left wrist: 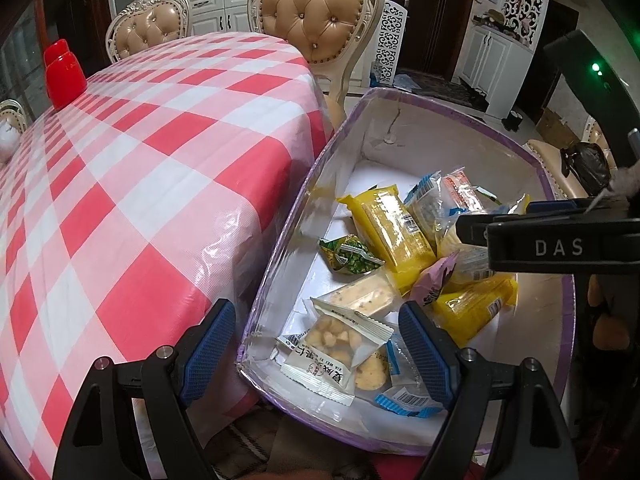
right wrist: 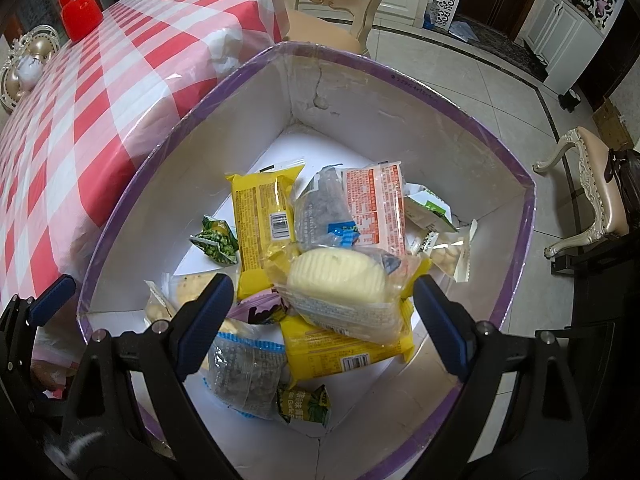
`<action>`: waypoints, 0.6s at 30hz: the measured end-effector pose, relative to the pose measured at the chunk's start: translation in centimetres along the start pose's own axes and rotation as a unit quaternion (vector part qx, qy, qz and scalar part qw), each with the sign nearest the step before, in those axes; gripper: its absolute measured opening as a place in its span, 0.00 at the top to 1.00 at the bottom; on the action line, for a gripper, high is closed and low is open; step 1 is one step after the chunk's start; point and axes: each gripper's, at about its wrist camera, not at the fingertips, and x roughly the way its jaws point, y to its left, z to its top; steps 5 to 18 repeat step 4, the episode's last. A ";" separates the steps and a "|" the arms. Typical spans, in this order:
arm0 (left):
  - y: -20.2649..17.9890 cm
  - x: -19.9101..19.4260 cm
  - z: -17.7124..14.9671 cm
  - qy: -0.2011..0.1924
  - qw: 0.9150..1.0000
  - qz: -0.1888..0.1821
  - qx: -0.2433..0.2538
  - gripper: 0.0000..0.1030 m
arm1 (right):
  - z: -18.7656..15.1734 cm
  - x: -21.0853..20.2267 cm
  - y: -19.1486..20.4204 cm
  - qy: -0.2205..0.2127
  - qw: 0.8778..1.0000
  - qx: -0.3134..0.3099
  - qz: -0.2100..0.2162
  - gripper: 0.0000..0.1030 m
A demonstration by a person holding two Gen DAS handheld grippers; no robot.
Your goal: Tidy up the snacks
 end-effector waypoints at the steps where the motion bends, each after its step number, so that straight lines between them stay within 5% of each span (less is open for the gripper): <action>1: 0.0 0.0 0.0 -0.001 1.000 0.004 -0.001 0.18 | 0.0 0.0 0.0 0.000 1.000 0.000 0.000 0.10; 18: 0.1 -0.1 -0.1 -0.004 1.000 0.008 0.000 0.18 | -0.1 0.0 0.0 0.000 1.000 0.001 0.001 0.10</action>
